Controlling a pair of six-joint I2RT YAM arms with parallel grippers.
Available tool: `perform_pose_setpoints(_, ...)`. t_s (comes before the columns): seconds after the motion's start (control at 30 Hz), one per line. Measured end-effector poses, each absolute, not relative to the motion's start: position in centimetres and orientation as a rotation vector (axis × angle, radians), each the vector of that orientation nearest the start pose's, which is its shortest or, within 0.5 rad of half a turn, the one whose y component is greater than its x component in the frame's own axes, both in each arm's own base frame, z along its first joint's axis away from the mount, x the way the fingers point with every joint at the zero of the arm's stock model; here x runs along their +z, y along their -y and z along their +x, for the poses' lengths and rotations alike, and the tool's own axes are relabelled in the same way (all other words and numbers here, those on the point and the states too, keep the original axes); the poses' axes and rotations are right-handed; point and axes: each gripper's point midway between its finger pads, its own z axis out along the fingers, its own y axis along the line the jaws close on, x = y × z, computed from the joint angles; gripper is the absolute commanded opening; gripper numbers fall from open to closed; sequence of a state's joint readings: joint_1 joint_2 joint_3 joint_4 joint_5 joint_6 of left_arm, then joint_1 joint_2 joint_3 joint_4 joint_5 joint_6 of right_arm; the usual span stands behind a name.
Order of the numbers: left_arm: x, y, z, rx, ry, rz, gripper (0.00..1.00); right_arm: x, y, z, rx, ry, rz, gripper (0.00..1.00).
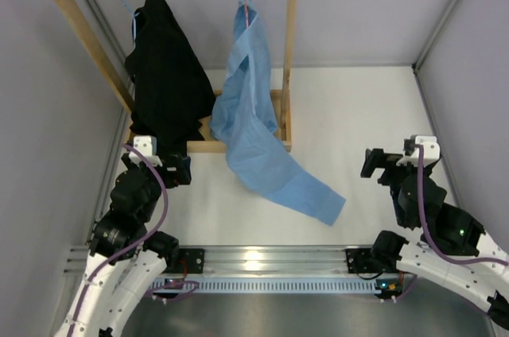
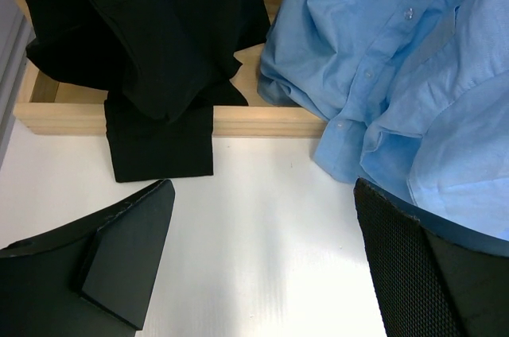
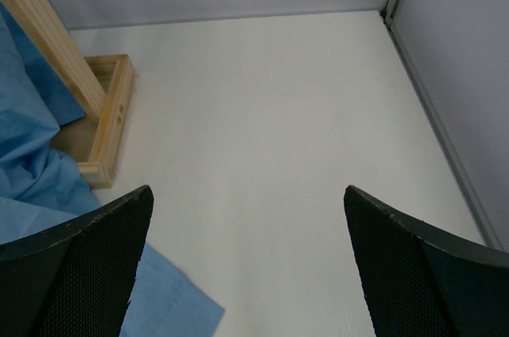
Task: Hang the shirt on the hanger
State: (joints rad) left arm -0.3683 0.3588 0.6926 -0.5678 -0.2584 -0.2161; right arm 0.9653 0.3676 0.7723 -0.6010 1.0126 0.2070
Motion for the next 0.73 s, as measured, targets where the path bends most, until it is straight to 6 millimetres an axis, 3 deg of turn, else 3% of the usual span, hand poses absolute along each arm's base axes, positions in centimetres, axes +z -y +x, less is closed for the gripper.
perform_pose_setpoints(0.73,24.66,4.47,21.29,-0.191,-1.801,-0.041,0.98,27.55,-3.53,20.02,-0.059,-1.715,0.056,0.99)
